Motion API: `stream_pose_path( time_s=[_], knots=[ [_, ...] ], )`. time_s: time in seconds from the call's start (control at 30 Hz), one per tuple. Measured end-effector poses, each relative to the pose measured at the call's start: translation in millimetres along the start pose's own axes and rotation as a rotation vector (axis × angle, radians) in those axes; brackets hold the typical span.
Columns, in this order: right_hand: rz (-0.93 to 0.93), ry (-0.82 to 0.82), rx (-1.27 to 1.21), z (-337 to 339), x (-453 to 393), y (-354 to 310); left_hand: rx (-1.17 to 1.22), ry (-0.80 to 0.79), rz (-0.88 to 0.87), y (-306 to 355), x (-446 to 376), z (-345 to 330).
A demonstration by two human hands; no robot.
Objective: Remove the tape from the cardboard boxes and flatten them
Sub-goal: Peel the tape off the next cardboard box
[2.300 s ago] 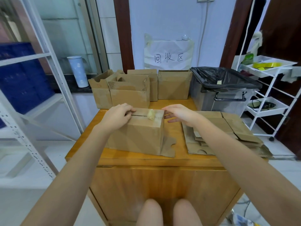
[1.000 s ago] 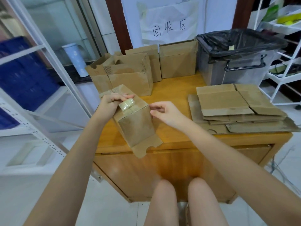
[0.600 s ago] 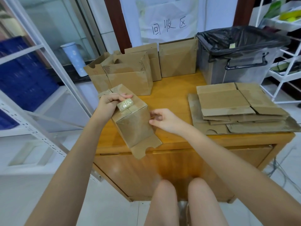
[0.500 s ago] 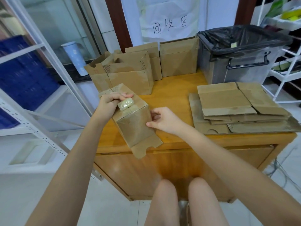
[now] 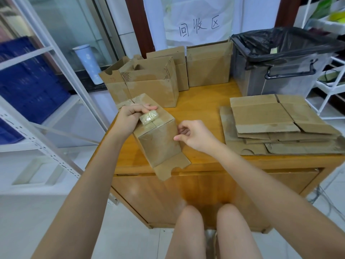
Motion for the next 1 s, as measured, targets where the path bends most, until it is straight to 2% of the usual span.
stream_pose_path(
  time_s=[0.13, 0.37, 0.7, 0.87, 1.0],
  knots=[
    [0.013, 0.011, 0.003, 1, -1, 1, 0.020, 0.014, -0.001, 4, -1, -2],
    [-0.170, -0.067, -0.292, 10, 0, 0, 0.024, 0.000, 0.003, 3, -2, -3],
    [-0.407, 0.053, -0.502, 14, -8, -1, 0.026, 0.010, 0.010, 1, -2, -3],
    [-0.442, 0.053, -0.502, 11, -12, -1, 0.037, 0.010, 0.003, 3, -1, -3],
    [-0.418, -0.034, -0.399, -2, -11, -4, 0.029, 0.016, 0.003, 2, -2, -3]
  ],
)
Point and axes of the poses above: each hand's wrist, its own x-axis away from the middle knuckle, its own z-axis out of the back of the hand, y = z × x, the point moved 5 cm from there along -x, towards the middle knuckle, and after that the axes turned 15 degrees about -x, right-handed, at the moved point
